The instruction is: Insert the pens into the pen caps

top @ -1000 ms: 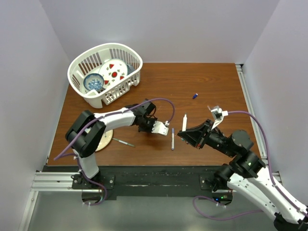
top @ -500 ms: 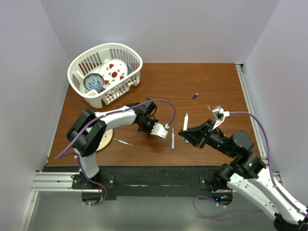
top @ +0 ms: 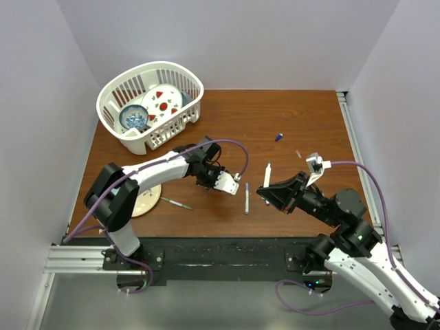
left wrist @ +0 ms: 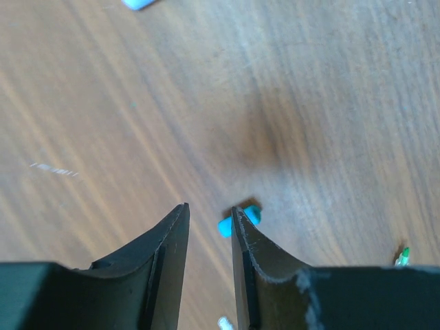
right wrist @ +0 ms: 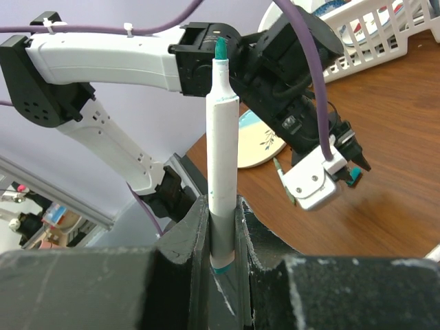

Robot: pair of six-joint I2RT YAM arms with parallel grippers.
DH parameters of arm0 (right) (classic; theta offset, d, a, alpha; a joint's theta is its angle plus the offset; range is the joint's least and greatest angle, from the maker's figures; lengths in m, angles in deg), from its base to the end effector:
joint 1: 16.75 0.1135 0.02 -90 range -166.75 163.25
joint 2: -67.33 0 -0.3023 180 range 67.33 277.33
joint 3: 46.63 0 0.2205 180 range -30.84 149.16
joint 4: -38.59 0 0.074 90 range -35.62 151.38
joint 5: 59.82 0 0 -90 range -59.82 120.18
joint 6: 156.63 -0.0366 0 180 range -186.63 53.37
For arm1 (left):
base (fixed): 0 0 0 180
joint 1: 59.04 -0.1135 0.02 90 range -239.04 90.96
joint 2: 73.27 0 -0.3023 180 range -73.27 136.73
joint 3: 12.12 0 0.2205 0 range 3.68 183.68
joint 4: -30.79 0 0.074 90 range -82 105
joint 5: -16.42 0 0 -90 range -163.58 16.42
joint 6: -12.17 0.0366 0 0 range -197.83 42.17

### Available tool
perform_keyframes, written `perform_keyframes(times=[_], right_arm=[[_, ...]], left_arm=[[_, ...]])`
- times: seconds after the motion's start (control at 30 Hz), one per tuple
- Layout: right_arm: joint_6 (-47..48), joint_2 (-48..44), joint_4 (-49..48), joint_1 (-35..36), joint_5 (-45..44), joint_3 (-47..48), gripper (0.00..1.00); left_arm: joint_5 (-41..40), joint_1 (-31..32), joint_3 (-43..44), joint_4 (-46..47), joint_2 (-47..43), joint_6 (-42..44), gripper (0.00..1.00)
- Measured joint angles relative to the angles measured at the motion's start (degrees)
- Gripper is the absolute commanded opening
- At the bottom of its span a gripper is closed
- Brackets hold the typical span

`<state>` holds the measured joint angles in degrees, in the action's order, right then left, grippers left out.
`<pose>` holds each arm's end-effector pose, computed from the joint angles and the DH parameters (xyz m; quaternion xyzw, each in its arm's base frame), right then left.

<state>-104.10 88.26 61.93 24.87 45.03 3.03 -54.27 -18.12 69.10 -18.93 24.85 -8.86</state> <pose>0.0236 0.0335 0.3378 -0.1197 0.6635 0.5340 0.5101 0.2314 -0.2166 0.2490 0.8098 0.5267 -0.1109 0.2336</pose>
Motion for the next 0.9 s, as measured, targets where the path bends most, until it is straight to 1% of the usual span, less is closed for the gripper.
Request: perform_keyframes(times=[0.17, 0.27, 0.3, 0.47, 0.5, 0.53, 0.6, 0.7, 0.77, 0.83, 0.9], right_arm=[[0.0, -1.4, 1.4, 0.0, 0.0, 0.5, 0.00], [0.0, -2.3, 2.3, 0.0, -0.2, 1.2, 0.00], [0.0, -2.6, 2.4, 0.0, -0.3, 1.3, 0.00], [-0.1, -4.0, 2.9, 0.0, -0.4, 1.9, 0.00], [-0.1, -4.3, 3.1, 0.0, -0.4, 2.0, 0.00], [-0.1, -4.5, 3.3, 0.0, -0.4, 2.2, 0.00], [-0.1, -4.9, 4.1, 0.0, -0.5, 2.7, 0.00], [0.0, -4.9, 5.2, 0.0, -0.7, 3.7, 0.00], [0.0, -4.9, 5.5, 0.0, -0.9, 3.8, 0.00], [0.0, -4.9, 5.8, 0.0, -0.9, 3.8, 0.00], [0.1, -4.8, 5.8, 0.0, -0.9, 3.8, 0.00]], left_arm=[[-2.6, 0.0, -1.0, 2.6, -3.4, -3.0, 0.36], [-5.8, 0.0, -1.3, 5.2, -5.1, -7.4, 0.36], [-7.2, 0.0, -1.2, 5.9, -5.4, -9.1, 0.37], [-20.4, 0.4, 4.5, 6.7, -5.4, -21.6, 0.40], [-22.7, 0.4, 5.5, 7.0, -5.4, -23.1, 0.67], [-25.5, 0.4, 6.6, 7.6, -5.4, -25.0, 1.00], [-30.8, 0.4, 7.5, 10.2, -5.6, -28.0, 1.00], [-39.6, 0.3, 7.8, 13.4, -6.3, -35.0, 1.00], [-45.2, -0.1, 10.0, 13.2, -6.3, -41.5, 1.00], [-49.4, -0.6, 14.4, 10.7, -5.7, -47.3, 1.00], [-53.1, -1.2, 20.0, 8.6, -4.7, -54.0, 0.92]])
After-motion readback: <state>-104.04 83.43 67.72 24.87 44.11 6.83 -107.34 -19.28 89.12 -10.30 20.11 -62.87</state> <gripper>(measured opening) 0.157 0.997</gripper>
